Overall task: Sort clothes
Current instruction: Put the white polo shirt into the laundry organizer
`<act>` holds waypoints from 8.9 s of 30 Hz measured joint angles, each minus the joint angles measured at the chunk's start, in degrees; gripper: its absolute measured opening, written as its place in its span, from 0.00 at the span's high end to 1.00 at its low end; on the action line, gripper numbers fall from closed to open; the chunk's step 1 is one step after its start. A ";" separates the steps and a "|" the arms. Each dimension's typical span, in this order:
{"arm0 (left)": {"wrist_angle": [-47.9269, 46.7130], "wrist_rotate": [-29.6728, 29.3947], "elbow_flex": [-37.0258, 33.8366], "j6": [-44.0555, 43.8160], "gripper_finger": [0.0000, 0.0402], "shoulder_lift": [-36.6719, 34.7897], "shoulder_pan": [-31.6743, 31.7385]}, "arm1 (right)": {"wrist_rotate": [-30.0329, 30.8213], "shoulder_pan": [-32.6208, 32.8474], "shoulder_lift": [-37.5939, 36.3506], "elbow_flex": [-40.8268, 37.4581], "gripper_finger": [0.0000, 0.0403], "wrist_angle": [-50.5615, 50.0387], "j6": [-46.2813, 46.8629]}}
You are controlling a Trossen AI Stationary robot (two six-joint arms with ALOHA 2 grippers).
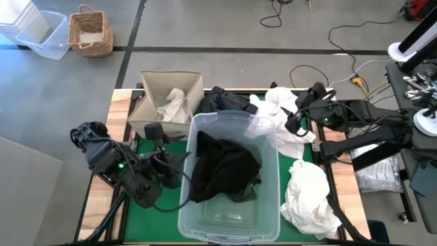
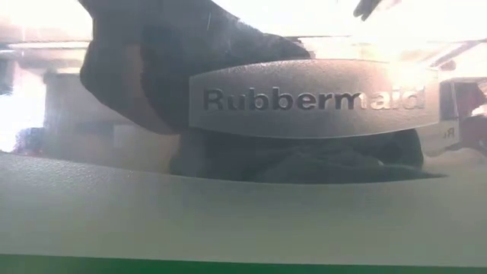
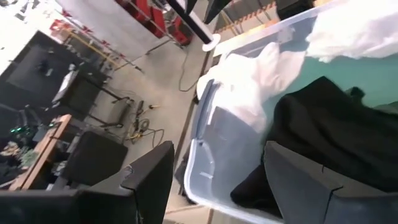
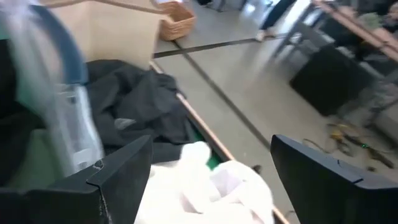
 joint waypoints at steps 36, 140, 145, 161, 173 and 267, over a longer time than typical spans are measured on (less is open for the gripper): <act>5.99 -20.71 -43.61 -24.65 0.43 -26.12 -3.31 | -20.12 -38.98 20.03 9.10 0.18 -2.70 -3.02; 4.05 -20.91 -47.39 -15.80 0.43 -37.65 -3.33 | -29.37 -39.06 15.26 2.50 0.98 15.84 0.55; 4.05 -20.84 -47.37 -13.98 0.43 -37.69 -3.31 | -32.74 -39.06 15.31 7.44 0.98 16.52 -1.46; 20.62 -13.43 -47.37 3.60 0.43 -42.30 -3.32 | -50.27 -39.09 15.33 14.64 0.98 32.28 -3.01; 57.98 6.55 -47.37 43.88 0.43 -47.35 2.33 | -63.03 -39.06 19.06 18.07 0.98 48.77 0.59; 64.70 14.07 -40.86 49.08 1.00 -40.33 54.81 | -60.06 -27.46 45.91 58.66 0.47 14.37 -10.51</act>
